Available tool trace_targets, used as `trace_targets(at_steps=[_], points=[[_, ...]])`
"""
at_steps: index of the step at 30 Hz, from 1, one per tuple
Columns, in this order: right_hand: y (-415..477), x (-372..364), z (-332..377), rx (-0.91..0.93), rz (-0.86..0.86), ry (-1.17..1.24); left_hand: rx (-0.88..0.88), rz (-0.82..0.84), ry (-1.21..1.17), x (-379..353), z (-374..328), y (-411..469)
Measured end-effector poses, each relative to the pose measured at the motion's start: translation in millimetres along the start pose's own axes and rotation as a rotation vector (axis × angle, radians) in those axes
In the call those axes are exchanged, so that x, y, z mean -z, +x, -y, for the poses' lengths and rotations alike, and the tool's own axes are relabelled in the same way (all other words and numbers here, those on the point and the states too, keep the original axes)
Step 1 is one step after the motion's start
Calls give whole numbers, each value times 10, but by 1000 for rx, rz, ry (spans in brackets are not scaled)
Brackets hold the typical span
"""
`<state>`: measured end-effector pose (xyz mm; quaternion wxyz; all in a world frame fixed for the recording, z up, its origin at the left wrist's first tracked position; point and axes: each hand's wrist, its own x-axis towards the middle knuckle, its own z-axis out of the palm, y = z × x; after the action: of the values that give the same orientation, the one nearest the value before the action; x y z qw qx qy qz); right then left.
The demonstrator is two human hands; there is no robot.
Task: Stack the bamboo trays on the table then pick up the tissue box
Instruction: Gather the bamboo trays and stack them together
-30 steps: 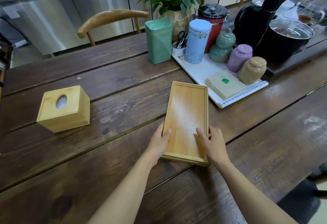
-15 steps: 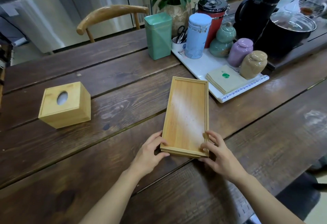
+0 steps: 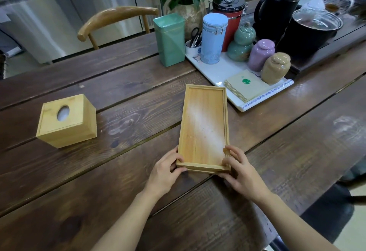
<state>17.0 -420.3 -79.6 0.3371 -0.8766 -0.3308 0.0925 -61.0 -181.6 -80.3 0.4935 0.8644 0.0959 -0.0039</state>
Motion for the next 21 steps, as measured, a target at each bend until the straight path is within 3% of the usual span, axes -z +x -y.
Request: trace_targets(at_steps=[4,9,13,21], points=[[67,83,101,-336,-156,376,80,73,-126,42,-43,10],[311,133,161,-626,-175,708,388,-34,-437,76,-233,277],[460,131,183,-709,-165,790,462,-2,-481,68,-283,474],[498,122,233,-657,-97,828,451,49,-551,-95,-345,507]])
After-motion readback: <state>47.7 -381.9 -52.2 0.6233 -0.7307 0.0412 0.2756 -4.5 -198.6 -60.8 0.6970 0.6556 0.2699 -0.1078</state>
